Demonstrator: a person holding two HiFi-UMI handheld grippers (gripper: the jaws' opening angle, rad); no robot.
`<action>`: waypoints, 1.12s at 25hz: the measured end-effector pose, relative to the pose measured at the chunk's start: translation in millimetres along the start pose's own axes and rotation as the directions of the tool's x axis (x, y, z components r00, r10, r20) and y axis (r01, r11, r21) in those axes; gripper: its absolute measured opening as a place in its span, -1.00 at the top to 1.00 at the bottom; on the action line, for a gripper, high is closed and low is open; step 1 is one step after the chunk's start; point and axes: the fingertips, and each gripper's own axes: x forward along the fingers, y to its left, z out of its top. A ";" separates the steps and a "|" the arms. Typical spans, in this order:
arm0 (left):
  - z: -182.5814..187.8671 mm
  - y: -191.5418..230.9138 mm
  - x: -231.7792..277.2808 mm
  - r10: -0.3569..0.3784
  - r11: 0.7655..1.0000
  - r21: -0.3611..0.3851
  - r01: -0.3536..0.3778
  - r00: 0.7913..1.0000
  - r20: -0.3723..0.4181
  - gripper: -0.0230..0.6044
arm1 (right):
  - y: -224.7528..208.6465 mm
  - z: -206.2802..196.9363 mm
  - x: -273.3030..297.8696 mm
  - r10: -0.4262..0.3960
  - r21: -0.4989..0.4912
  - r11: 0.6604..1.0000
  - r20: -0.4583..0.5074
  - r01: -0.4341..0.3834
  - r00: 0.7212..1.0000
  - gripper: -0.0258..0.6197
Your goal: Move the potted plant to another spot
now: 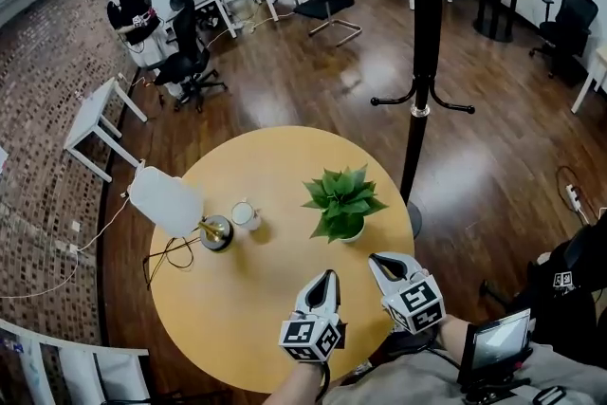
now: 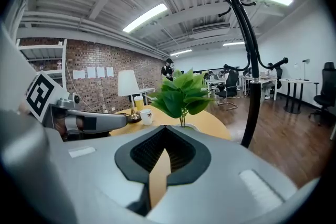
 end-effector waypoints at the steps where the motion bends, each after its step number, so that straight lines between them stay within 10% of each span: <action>1: -3.7 4.7 4.8 0.009 1.000 -0.004 -0.009 1.000 -0.007 0.92 | -4.0 -4.0 6.2 0.003 -0.001 1.000 -0.010 -0.003 1.000 0.90; 18: -87.8 69.5 85.5 0.104 0.991 -0.074 -0.116 0.984 -0.144 0.92 | -52.7 -85.6 95.2 0.078 0.005 0.997 -0.148 -0.078 0.986 0.89; 28: -99.5 88.2 97.3 0.136 0.985 -0.085 -0.151 0.978 -0.158 0.92 | -48.8 -102.6 129.0 0.172 -0.047 0.982 -0.181 -0.183 0.968 -0.14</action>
